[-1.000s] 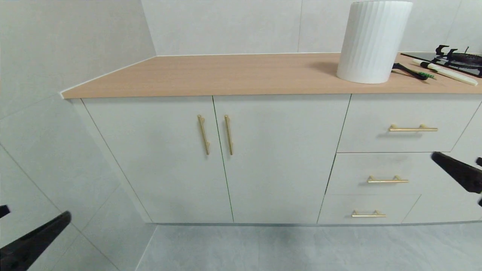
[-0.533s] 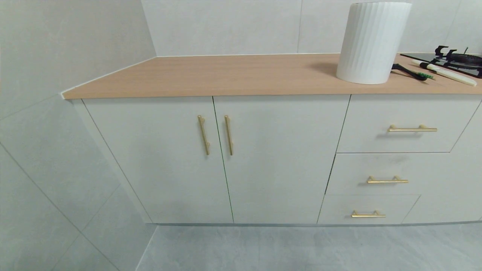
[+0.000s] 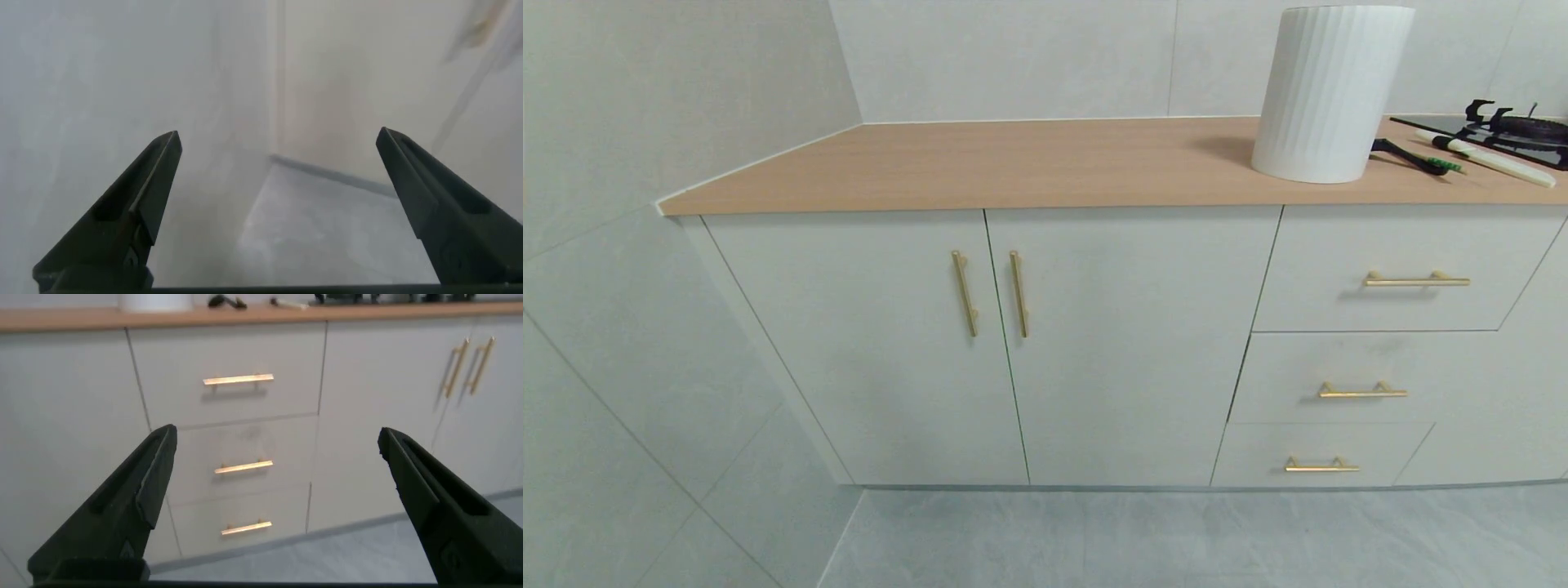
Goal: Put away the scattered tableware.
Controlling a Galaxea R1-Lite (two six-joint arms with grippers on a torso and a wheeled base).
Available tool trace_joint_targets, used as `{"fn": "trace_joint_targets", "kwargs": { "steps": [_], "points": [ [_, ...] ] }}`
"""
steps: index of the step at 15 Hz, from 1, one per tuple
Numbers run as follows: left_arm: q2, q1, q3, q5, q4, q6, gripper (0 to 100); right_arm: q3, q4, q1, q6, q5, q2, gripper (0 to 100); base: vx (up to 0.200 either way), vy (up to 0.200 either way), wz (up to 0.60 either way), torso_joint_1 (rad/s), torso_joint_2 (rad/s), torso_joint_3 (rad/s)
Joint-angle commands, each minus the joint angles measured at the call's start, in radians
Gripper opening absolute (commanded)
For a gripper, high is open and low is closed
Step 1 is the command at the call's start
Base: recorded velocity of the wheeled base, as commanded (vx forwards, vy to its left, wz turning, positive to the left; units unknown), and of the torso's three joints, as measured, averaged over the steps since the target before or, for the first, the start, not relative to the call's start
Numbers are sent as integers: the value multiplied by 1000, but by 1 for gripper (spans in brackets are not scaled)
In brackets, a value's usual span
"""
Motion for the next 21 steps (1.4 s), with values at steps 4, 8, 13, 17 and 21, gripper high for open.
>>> {"fn": "trace_joint_targets", "kwargs": {
  "steps": [4, 8, 13, 17, 21],
  "points": [
    [-87, 59, 261, -134, -285, 22, 100, 263, -215, -1, 4, -29, -16, 100, 0, 0, 0, 0, 0, 0],
    [-87, 60, 261, -402, -248, -7, 100, 261, -55, -1, 17, 49, -16, 100, 0, 0, 0, 0, 0, 0],
    [-87, 59, 261, -419, -245, -13, 100, 261, -58, -1, 13, 118, -15, 100, 0, 0, 0, 0, 0, 0],
    [-87, 59, 261, -419, -245, -12, 100, 259, -9, -1, -13, 325, -15, 100, 0, 0, 0, 0, 0, 0],
    [-87, 60, 261, -419, -245, -12, 100, 259, -6, -1, 36, 314, -16, 100, 0, 0, 0, 0, 0, 0]
  ]
}}
